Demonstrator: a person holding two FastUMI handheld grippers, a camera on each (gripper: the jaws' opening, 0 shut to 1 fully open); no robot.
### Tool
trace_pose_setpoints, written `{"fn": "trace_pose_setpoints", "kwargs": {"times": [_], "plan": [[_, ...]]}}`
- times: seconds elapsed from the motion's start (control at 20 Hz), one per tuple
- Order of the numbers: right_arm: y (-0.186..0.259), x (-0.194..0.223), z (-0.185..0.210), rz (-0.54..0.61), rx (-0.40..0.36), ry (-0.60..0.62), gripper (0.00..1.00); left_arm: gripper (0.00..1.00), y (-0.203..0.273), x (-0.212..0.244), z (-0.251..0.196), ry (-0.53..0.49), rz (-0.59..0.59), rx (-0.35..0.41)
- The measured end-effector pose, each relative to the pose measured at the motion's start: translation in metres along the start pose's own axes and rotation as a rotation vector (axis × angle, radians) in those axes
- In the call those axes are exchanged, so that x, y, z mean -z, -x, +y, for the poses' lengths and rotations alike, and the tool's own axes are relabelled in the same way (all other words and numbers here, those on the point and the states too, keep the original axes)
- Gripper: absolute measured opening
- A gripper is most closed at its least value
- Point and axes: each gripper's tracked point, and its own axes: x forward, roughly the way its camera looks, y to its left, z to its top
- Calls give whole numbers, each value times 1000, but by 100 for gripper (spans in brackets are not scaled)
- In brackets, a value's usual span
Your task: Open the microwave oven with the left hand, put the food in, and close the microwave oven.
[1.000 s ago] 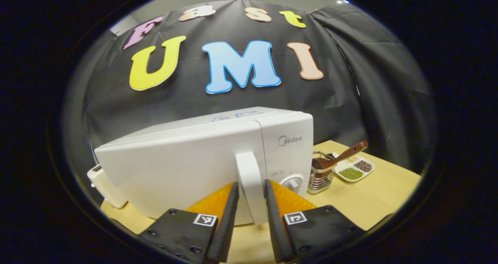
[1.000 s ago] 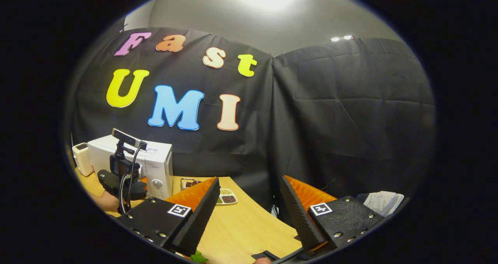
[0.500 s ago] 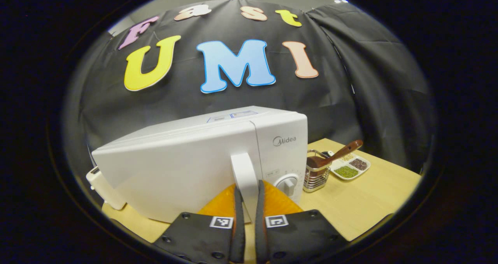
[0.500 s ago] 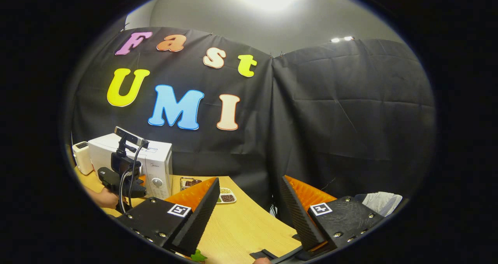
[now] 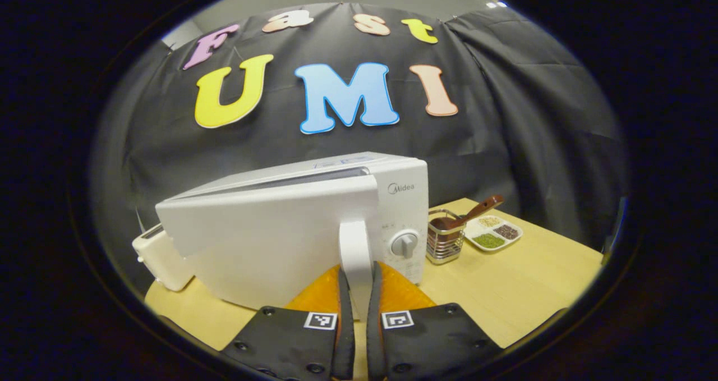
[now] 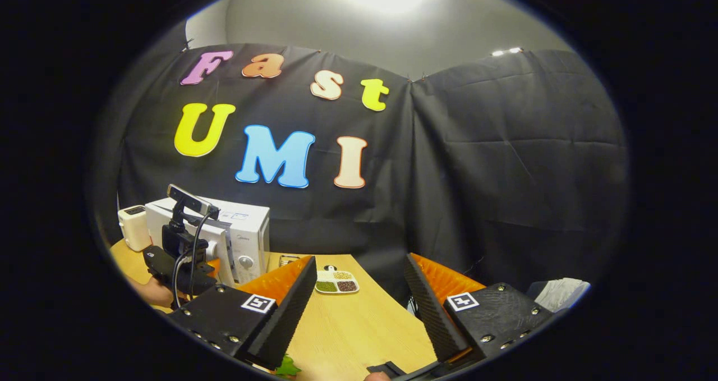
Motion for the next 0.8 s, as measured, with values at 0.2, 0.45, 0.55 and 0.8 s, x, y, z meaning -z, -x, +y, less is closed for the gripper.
{"fn": "trace_pose_setpoints", "kwargs": {"times": [0.2,0.45,0.55,0.8], "plan": [[2,-11,12,-52,-112,-10,95,15,37,9,9,9,17,-45],[7,-12,27,-71,-257,-34,95,15,82,23,26,3,32,-114],[13,-11,36,-77,-319,-41,96,15,101,28,35,5,39,-144],[31,-18,64,-97,-447,-41,95,15,143,44,64,12,46,-218]]}}
